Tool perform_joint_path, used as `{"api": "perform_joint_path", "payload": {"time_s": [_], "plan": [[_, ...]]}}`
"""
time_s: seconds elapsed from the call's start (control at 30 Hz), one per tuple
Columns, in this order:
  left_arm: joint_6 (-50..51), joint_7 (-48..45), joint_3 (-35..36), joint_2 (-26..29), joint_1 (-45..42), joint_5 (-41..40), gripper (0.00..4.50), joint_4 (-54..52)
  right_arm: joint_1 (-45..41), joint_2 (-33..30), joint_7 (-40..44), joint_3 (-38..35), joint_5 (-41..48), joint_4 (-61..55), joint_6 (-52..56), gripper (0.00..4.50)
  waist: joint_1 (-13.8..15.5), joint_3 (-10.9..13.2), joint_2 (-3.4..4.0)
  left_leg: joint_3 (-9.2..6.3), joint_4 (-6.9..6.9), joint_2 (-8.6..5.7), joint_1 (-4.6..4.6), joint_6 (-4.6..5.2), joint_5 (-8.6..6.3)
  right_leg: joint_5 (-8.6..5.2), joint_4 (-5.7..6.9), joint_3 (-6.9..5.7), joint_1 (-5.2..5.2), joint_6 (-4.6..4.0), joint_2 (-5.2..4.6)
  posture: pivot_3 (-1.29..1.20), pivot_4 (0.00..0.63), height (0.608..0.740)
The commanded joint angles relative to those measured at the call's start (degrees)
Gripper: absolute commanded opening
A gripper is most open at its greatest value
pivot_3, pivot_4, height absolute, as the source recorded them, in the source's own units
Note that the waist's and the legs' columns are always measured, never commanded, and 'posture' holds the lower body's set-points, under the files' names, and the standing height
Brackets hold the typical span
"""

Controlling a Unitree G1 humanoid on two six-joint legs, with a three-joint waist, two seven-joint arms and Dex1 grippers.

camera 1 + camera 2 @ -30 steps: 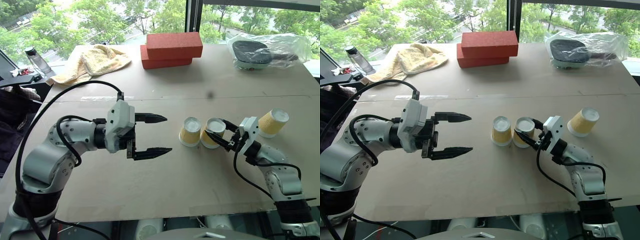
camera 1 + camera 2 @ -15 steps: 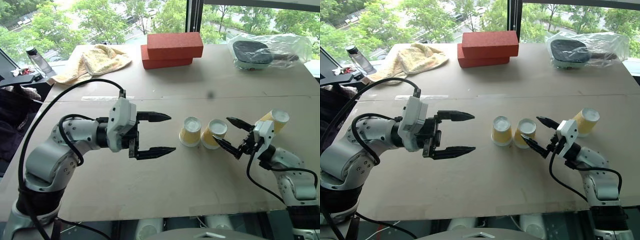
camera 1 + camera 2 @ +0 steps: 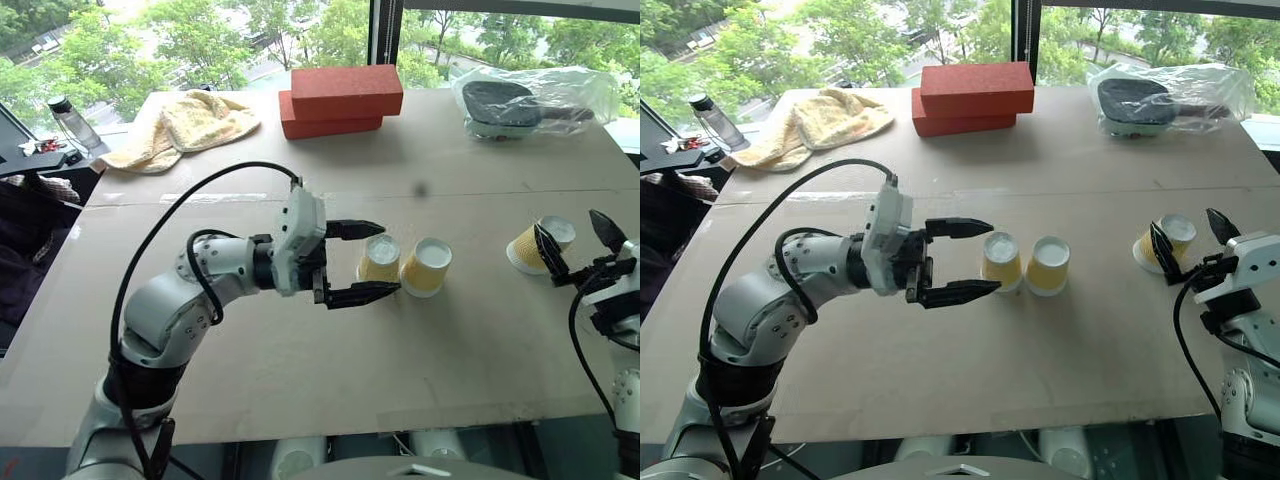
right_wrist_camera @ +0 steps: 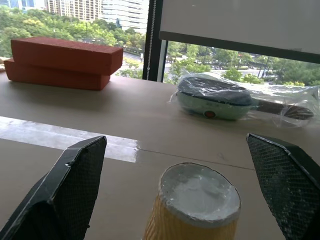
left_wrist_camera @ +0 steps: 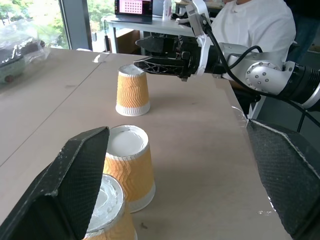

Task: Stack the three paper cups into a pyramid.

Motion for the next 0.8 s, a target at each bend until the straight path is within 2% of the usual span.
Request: {"api": "perform_joint_path", "payload": {"time_s": [0.03,0.33,0.67,0.8], "plan": [[-1.5,0.6,0.1,0.0,0.8,1.9,4.50,-0.8,-1.1,0.1,-0.9,-0.8,0.4,1.9,-0.5,4.43,0.0,0.0,0.00,0.00,0.00,0.00,0.01,0.00,0.00,0.00,0.00,0.00,0.00,0.00,0.00,0.00,0.150,0.730],[-2.6,2.6,0.9,0.7,3.1,6.7,4.50,-0.7,-5.4,-0.4,0.8,1.5,0.4,8.5,0.0,4.43,0.1,0.0,0.01,-0.01,0.00,0.06,-0.02,0.01,0.00,0.00,-0.02,0.02,0.00,0.00,-0.01,0.00,0.150,0.730],[-2.9,3.5,2.5,1.2,5.2,7.7,4.50,-1.6,-9.0,-0.7,0.6,1.3,-0.1,13.1,0.0,4.43,0.1,0.0,0.01,-0.02,0.00,0.14,-0.06,0.01,0.00,0.00,-0.03,0.01,-0.01,0.00,-0.04,0.00,0.150,0.730],[-3.0,3.5,2.9,1.2,5.6,7.6,4.50,-1.9,-9.0,-0.8,0.9,1.2,-0.1,13.0,-0.2,3.20,0.1,0.0,0.01,0.00,0.00,0.14,-0.04,0.01,0.00,0.00,-0.02,0.01,0.00,0.00,-0.06,0.00,0.150,0.730]]}}
